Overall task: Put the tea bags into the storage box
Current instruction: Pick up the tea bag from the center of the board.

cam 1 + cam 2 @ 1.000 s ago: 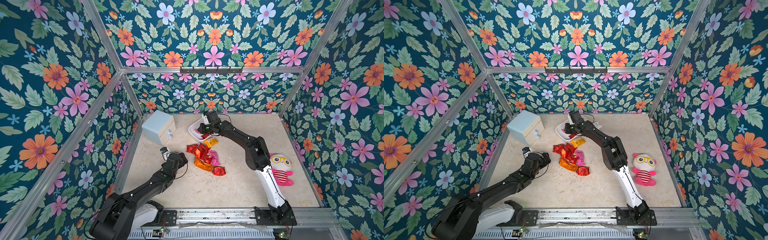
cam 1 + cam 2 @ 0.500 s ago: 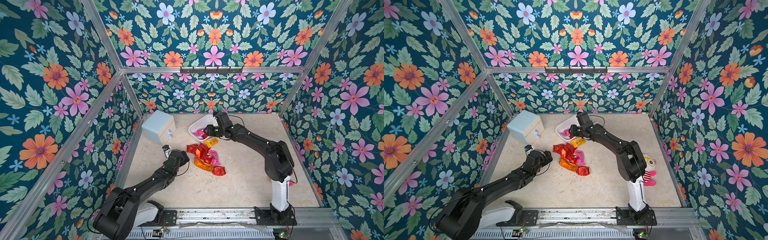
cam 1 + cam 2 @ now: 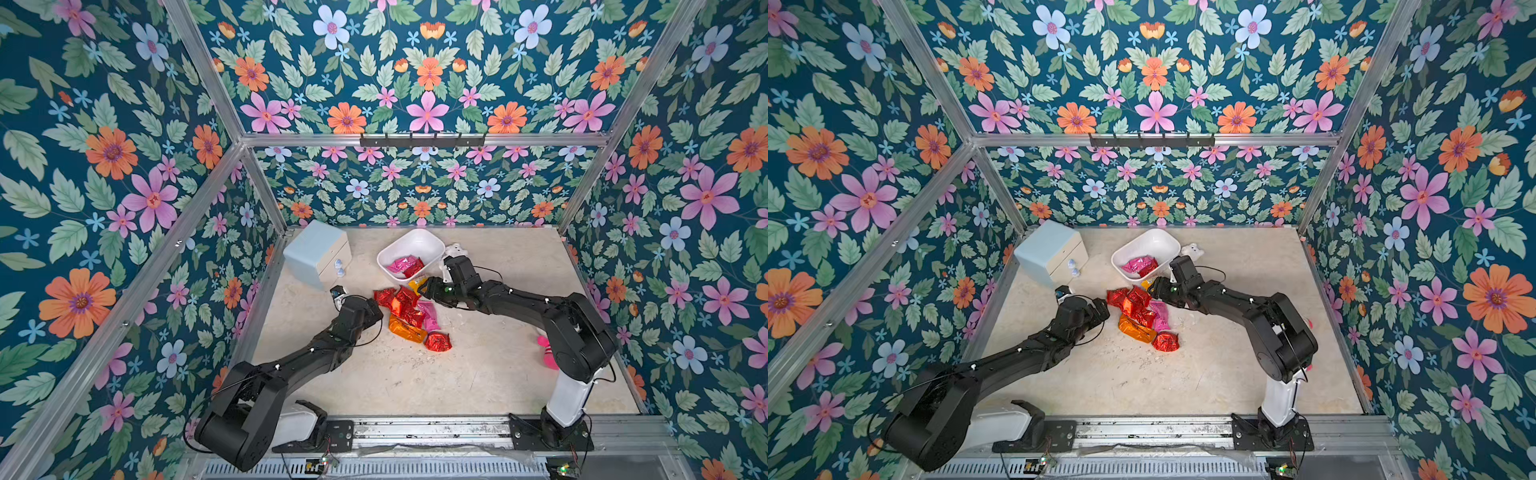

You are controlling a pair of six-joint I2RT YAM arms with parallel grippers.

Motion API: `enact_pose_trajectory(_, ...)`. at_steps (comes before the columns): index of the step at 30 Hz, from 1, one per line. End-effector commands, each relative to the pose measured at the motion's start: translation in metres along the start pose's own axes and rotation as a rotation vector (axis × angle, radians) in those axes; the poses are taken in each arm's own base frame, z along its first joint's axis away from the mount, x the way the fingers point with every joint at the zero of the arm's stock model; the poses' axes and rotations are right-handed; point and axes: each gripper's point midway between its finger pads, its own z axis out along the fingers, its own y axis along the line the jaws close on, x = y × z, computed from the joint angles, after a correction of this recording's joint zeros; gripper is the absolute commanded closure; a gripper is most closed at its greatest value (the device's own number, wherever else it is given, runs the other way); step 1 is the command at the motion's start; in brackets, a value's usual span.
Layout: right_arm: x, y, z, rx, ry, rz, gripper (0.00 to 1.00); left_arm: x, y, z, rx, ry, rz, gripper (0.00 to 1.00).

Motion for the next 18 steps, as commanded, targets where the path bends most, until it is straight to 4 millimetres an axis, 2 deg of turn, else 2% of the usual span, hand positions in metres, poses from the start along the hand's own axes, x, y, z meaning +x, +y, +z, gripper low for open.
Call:
enact_pose_trajectory(1, -0.016, 0.017, 0.005, -0.118, -0.049, 0.045, 0.35, -0.004, 0.000, -0.003, 0.006, -0.016, 0.003, 0.01)
enact_pose_trajectory(5, -0.023, 0.010, 0.015, -0.151, -0.056, 0.086, 0.36, -0.002, 0.007, -0.006, -0.010, -0.025, 0.002, 0.01)
enact_pose_trajectory(11, -0.019, 0.003, 0.035, -0.175, -0.016, 0.127, 0.37, -0.001, 0.012, -0.008, -0.022, -0.027, 0.004, 0.01)
enact_pose_trajectory(18, -0.027, -0.006, 0.044, -0.151, -0.034, 0.142, 0.39, 0.000, 0.013, -0.008, -0.026, -0.024, 0.003, 0.01)
